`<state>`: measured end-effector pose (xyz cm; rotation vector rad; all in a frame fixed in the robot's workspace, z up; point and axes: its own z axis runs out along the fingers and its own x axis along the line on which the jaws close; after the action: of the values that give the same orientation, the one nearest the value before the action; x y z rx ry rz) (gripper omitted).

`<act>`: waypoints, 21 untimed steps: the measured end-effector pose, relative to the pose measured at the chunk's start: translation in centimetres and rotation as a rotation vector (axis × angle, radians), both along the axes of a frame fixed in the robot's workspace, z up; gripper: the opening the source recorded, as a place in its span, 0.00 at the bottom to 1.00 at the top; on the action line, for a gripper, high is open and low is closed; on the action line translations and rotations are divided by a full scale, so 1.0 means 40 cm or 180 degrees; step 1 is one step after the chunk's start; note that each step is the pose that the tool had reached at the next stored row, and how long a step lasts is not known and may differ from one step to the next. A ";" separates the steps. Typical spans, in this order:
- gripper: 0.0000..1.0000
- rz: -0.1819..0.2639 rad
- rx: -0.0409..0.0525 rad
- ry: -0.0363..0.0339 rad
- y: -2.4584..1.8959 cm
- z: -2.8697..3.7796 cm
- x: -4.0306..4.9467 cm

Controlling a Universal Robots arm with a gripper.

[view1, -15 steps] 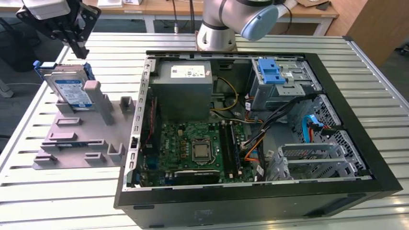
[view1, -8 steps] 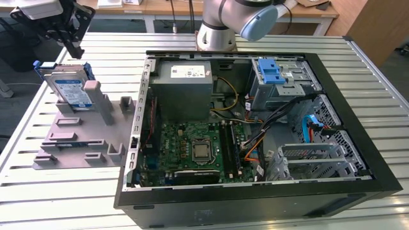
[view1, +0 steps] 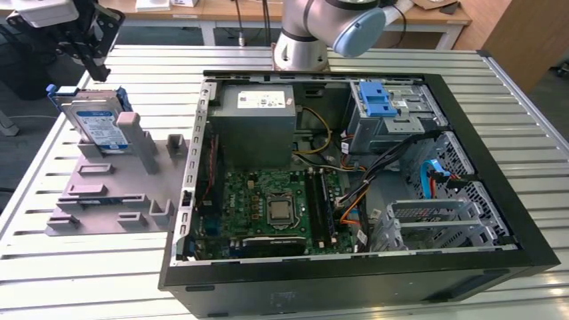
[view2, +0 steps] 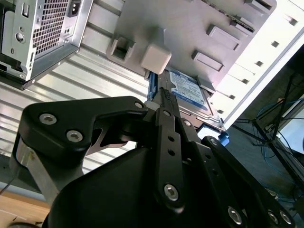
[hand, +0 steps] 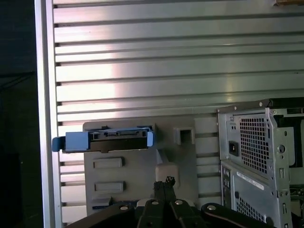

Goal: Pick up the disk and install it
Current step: 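Reach for the disk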

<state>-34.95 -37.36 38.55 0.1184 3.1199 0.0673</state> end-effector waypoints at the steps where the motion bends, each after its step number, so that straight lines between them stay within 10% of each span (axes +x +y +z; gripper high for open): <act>1: 0.11 0.0000 0.0000 0.0002 0.001 -0.001 -0.004; 21: 0.11 0.0000 -0.0010 0.0005 0.055 -0.027 -0.135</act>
<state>-40.35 -35.14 37.46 0.1185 3.1214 0.0625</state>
